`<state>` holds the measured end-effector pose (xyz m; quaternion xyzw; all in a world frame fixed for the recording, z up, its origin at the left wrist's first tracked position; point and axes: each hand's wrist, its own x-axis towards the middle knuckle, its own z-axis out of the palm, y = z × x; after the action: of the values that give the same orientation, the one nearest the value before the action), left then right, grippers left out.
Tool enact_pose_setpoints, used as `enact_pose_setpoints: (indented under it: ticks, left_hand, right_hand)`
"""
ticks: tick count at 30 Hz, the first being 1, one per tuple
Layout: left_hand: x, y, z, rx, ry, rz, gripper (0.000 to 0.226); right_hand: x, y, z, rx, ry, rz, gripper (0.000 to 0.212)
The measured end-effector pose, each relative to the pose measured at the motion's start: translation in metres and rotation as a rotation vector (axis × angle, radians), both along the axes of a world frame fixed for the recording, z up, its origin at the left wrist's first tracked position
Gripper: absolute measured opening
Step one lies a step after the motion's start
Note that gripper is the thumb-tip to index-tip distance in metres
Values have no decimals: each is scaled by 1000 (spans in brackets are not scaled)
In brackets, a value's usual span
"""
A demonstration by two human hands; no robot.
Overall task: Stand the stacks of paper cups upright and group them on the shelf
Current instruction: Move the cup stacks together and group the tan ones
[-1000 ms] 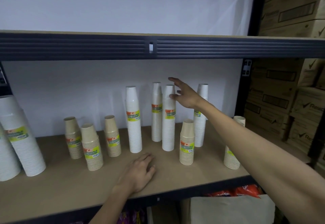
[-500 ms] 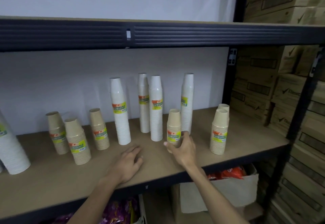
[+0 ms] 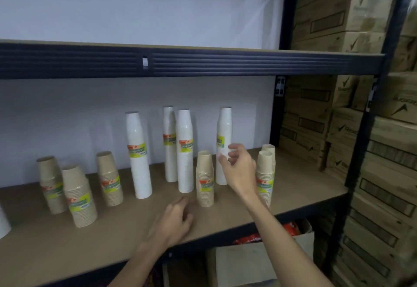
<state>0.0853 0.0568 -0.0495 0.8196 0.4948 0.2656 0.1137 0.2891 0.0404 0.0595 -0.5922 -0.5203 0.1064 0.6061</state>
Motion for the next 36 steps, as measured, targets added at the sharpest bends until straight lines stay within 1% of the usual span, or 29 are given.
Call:
enact_pose_setpoints:
  ticks: [2,4,6,8,9,10,13,15,17,19,21,24,26,28,32,36]
  left_hand:
    - [9,-1,0,-5,-4,10,39]
    - [8,-1,-2,-5,-13,28,31]
    - [2,1,-7,0,-22,55,28]
    - [1,4,-10,-9,-25,54,35]
    - [1,4,-11,-18,-21,48,38]
    - [2,4,-11,-23,-16,42,39]
    - [3,5,-12,-33,-20,27,34]
    - [3,6,-11,-38,-19,22,30]
    - [3,7,-11,-32,-36,9,27]
    - [3,7,-12,-27,-41,-1,25]
    - [3,8,-12,-19,-45,-5,24]
    - [4,7,-11,-7,-46,-14,22]
    - [4,6,-10,-7,-46,-16,20]
    - [4,6,-10,-9,-50,-23,17]
    - [4,7,-10,4,-39,-26,16]
    - [4,6,-8,3,-23,-18,13]
  right_hand:
    - [3,17,29,84,-15,-23,42]
    - [6,36,54,96,-85,-21,57]
    - [12,53,75,41,-200,-65,72]
    - [21,70,89,-63,-327,-109,80]
    - [25,78,94,-121,-381,-106,78]
    - [29,85,98,-174,-423,-85,72]
    - [41,95,105,-223,-507,50,46]
    - [47,98,108,-221,-498,174,40]
    - [51,100,109,-229,-410,305,45]
    - [48,101,106,-256,-363,358,50]
    - [40,103,101,-245,-393,307,52]
    - [32,108,96,-151,-465,184,52]
    - [29,108,96,-133,-451,210,50]
    - [28,106,97,-152,-442,242,51]
    - [28,103,95,-156,-455,238,55]
    - [31,101,92,-146,-435,258,65]
